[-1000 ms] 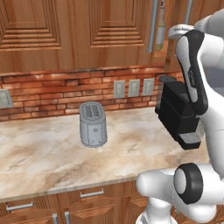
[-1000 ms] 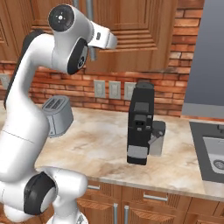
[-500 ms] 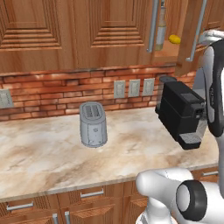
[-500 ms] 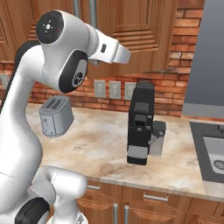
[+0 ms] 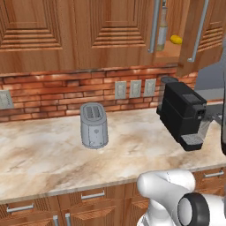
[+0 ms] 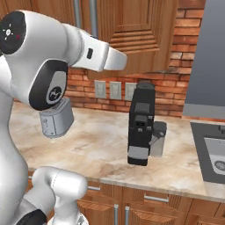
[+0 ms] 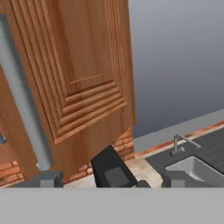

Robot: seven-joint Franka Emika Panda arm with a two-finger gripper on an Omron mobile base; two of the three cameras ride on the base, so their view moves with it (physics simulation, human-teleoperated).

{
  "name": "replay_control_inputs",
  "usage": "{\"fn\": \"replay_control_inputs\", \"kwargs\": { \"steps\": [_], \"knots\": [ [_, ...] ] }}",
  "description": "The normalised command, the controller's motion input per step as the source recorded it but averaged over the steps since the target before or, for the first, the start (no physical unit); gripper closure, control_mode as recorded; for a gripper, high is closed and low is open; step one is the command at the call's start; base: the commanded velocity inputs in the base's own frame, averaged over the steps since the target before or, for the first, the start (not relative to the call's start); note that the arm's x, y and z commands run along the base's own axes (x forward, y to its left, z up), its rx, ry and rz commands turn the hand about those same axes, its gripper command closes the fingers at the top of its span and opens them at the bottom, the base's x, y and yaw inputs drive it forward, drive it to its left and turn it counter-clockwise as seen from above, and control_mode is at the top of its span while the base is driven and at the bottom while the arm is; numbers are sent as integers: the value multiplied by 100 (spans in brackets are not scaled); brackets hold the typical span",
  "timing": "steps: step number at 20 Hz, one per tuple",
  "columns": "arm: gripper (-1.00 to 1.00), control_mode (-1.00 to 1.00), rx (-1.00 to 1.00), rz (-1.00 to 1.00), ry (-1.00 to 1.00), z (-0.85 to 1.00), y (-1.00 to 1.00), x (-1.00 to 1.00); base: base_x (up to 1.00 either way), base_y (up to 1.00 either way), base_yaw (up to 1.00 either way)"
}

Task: The dining table condiment station is running low on oil/vinegar bottle. Refill the condiment station by opening the cabinet and taking the oil/vinegar bottle from the cabinet and placing it on the dining table.

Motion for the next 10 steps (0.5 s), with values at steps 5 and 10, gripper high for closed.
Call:
{"fn": "replay_control_inputs", "kwargs": {
  "steps": [5, 10],
  "knots": [
    [-100, -100, -25, 7, 2, 5, 100, 0, 0, 0, 0],
    [-100, -100, -30, 8, 20, -7, 100, 34, 0, 0, 0]
  ]
}}
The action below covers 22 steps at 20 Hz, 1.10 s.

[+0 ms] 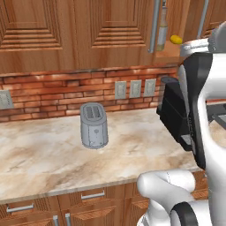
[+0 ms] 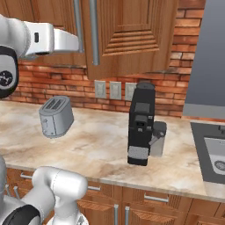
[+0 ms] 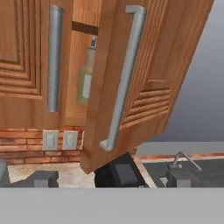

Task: The dining table condiment station is running low on oil/vinegar bottle. Refill the condiment station by opening the cabinet and taking the oil/vinegar bottle from the cabinet and placing it on the dining table.

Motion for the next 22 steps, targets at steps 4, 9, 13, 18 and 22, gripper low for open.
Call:
{"fn": "replay_control_inputs", "kwargs": {
  "steps": [4, 9, 13, 18, 22],
  "knots": [
    [-100, -100, -35, 1, 21, -17, 71, 45, 0, 0, 0],
    [-100, -100, -34, 0, 14, -7, 31, 48, 0, 0, 0],
    [-100, -100, -37, 0, 15, -3, 10, 54, 0, 0, 0],
    [-100, -100, -24, 0, 12, -3, 0, 58, 0, 0, 0],
    [-100, -100, -2, 0, 14, 0, -1, 65, 0, 0, 0]
  ]
}}
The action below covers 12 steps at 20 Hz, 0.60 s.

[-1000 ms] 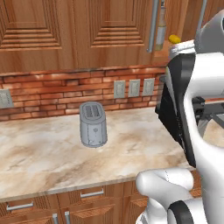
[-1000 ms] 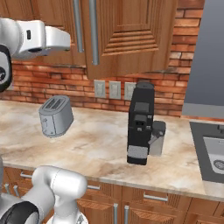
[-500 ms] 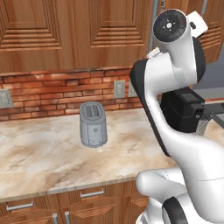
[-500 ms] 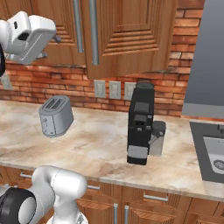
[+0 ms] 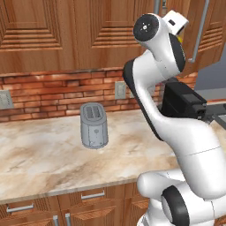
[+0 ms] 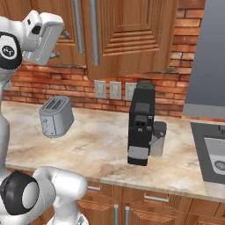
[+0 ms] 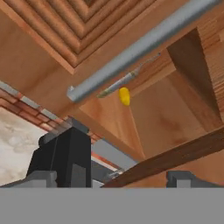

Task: The dining table condiment station is running low on oil/vinegar bottle. Refill the condiment station by opening the cabinet and taking the oil/vinegar bottle from the cabinet and placing it on the dining table.

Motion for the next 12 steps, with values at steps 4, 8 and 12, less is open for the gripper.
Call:
{"fn": "replay_control_inputs", "kwargs": {
  "steps": [4, 8, 12],
  "knots": [
    [-100, -100, 0, 0, 18, 0, -21, 61, 0, 0, 0],
    [-100, -100, 0, 0, 12, 0, -50, 48, 0, 0, 0],
    [-100, -100, -1, -1, 9, 0, -53, 19, 0, 0, 0]
  ]
}}
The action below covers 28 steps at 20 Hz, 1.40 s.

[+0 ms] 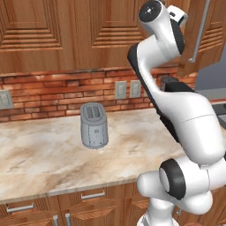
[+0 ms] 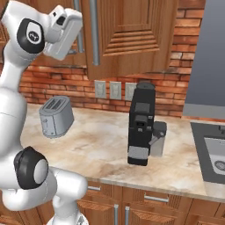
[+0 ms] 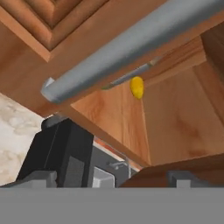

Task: The dining table condiment station is running low on oil/vinegar bottle. Refill the condiment station by opening the cabinet and taking the oil/vinegar bottle from the cabinet and placing it on the dining table.

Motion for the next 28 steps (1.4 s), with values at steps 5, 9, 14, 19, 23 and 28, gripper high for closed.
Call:
{"fn": "replay_control_inputs", "kwargs": {
  "steps": [5, 9, 14, 19, 23, 28],
  "knots": [
    [-100, -100, -8, -4, 17, 0, -54, -6, 0, 0, 0],
    [-100, -100, -7, -16, 13, -2, -80, -79, 0, 0, 0],
    [-100, -100, 0, -27, 2, -6, -100, -100, 0, 0, 0],
    [-100, -100, 0, -26, 0, -2, -100, -100, 0, 0, 0],
    [-100, -100, 6, -24, 0, -3, -100, -99, 0, 0, 0],
    [-100, -100, 7, -24, -5, -14, -92, -61, 0, 0, 0]
  ]
}}
